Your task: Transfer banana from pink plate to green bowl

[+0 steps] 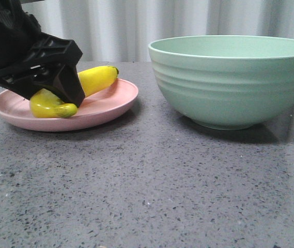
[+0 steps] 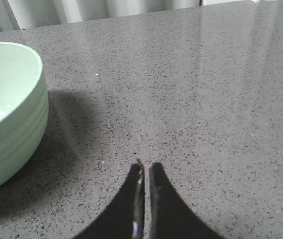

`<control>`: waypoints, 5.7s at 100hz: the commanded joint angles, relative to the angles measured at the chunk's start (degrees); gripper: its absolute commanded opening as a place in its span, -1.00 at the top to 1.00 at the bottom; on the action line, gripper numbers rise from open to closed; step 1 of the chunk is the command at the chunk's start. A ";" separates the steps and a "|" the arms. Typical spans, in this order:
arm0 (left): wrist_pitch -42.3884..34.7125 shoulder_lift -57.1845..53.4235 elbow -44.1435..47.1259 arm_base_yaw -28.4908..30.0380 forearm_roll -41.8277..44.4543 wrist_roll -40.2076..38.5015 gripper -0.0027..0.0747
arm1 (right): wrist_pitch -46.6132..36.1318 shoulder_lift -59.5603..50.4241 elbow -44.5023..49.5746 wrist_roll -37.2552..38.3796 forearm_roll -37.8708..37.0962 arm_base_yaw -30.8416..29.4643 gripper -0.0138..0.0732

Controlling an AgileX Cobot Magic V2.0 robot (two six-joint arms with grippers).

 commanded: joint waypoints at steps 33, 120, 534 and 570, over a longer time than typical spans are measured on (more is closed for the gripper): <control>-1.70 -1.59 -1.83 -0.13 -0.25 -0.76 0.30 | -4.60 0.79 -1.30 -0.25 -0.06 0.00 0.82; -2.29 -10.72 -3.77 -0.13 -1.39 -0.76 0.88 | 12.21 8.05 -16.19 -2.92 -0.84 9.39 0.82; -1.58 -23.05 -13.49 -12.05 -5.04 6.95 -0.02 | 43.53 58.58 -58.09 -11.50 -20.96 35.83 0.36; -0.59 -23.05 -13.49 -12.05 -5.04 6.95 -0.02 | 42.98 58.58 -58.09 -7.54 -24.90 35.83 -0.17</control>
